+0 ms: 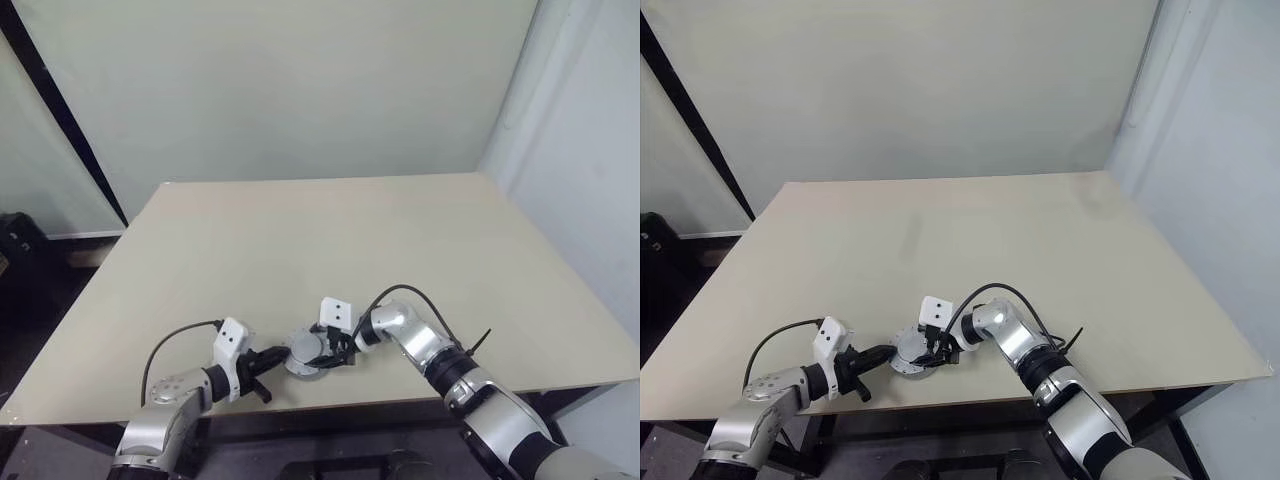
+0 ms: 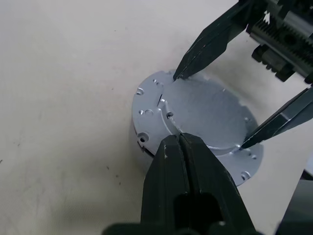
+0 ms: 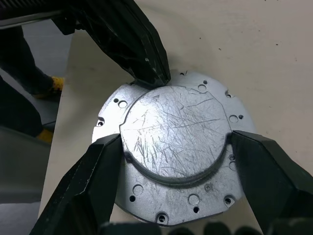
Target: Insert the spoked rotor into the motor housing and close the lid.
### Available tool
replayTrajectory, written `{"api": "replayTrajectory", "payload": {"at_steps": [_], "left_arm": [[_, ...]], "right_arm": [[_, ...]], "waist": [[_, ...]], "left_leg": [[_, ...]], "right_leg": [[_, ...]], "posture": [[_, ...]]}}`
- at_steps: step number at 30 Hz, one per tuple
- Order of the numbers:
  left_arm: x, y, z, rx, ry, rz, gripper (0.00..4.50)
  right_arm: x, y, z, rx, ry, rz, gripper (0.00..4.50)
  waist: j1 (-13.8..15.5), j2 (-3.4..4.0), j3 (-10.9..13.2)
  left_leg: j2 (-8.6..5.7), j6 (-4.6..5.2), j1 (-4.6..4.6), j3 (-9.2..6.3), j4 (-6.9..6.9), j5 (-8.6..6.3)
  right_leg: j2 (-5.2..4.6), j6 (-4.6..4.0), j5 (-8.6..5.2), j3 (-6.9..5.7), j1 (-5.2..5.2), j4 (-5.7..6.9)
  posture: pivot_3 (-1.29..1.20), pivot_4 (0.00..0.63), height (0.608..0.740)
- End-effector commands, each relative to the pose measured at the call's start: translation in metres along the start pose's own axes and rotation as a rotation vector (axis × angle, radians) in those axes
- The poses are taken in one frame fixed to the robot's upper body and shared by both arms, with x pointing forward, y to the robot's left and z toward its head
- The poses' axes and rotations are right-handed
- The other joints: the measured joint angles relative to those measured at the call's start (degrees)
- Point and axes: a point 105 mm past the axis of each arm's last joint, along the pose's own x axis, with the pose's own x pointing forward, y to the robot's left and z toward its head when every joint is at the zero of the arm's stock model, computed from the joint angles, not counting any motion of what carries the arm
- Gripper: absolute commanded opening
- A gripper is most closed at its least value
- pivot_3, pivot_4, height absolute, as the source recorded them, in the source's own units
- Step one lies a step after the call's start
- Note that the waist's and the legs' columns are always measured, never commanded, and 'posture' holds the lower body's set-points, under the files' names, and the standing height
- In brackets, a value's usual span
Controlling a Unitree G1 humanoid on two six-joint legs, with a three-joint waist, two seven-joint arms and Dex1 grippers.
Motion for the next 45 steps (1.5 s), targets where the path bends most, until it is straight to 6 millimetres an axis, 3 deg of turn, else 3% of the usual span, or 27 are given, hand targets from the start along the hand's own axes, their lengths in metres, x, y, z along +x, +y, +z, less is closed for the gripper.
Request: {"api": "replayTrajectory", "payload": {"at_steps": [1,11,14,16,18,23,29,37,45], "left_arm": [[0.007,-0.005,-0.004,0.026,0.035,-0.018,0.0],[0.01,-0.007,-0.008,0.027,0.052,-0.021,0.0],[0.01,-0.007,-0.009,0.032,0.06,-0.02,0.0],[0.01,-0.007,-0.009,0.035,0.065,-0.019,0.0],[0.01,-0.007,-0.009,0.035,0.066,-0.019,0.0],[0.011,-0.007,-0.009,0.034,0.066,-0.023,0.0],[0.012,-0.007,-0.009,0.035,0.068,-0.03,0.0],[0.013,-0.009,-0.009,0.035,0.066,-0.041,0.0],[0.016,-0.01,-0.008,0.034,0.059,-0.049,0.0]], "right_arm": [[-0.002,0.0,-0.003,-0.036,0.036,0.007,3.32],[-0.005,-0.005,-0.001,-0.052,0.04,-0.018,3.31],[-0.007,-0.007,0.009,-0.002,-0.022,-0.025,3.31],[-0.011,-0.011,0.021,0.02,-0.09,-0.046,4.04],[-0.014,-0.013,0.029,0.037,-0.133,-0.053,4.49],[-0.028,-0.023,0.043,0.094,-0.221,-0.115,4.49],[-0.047,-0.035,0.03,0.34,-0.24,-0.216,4.49],[-0.063,-0.022,-0.023,0.956,-0.112,-0.229,4.49],[-0.059,-0.009,-0.026,1.269,-0.191,-0.137,4.49]], "waist": [[-0.03,0.03,-0.03],[0.01,0.27,-0.2],[0.02,0.28,-0.2],[0.02,0.28,-0.2],[0.03,0.28,-0.2],[0.03,0.29,-0.2],[0.07,0.29,-0.2],[0.11,0.32,-0.21],[0.11,0.37,-0.23]], "left_leg": [[0.0,0.01,0.02,0.0,0.01,0.0],[-0.05,0.01,0.03,-0.02,0.07,0.01],[-0.06,0.03,0.03,-0.03,0.08,0.02],[-0.06,0.03,0.01,-0.03,0.09,0.02],[-0.06,0.03,-0.02,-0.03,0.09,0.02],[-0.06,0.03,0.0,-0.06,0.07,0.02],[-0.07,0.03,-0.02,-0.04,0.08,0.02],[-0.08,0.03,-0.05,-0.03,0.07,0.02],[-0.08,0.1,-0.06,-0.02,0.08,0.06]], "right_leg": [[0.0,0.0,0.0,0.0,0.02,0.0],[-0.02,0.0,0.0,0.02,0.06,0.01],[-0.02,0.01,0.0,0.02,0.06,0.01],[-0.01,0.01,0.0,0.02,0.06,0.01],[-0.02,0.01,0.0,0.03,0.04,0.01],[-0.01,0.01,0.0,0.01,0.04,0.03],[-0.02,0.0,0.0,0.02,0.04,0.02],[-0.03,0.0,-0.01,0.02,0.01,0.02],[-0.03,0.01,-0.01,0.02,0.01,0.01]], "posture": [[0.0,0.0,0.74],[0.0,0.0,0.74],[0.0,0.0,0.74],[0.0,0.0,0.74],[0.0,0.0,0.74],[0.0,0.0,0.74],[0.0,0.0,0.74],[0.0,0.0,0.74],[0.0,0.0,0.74]]}}
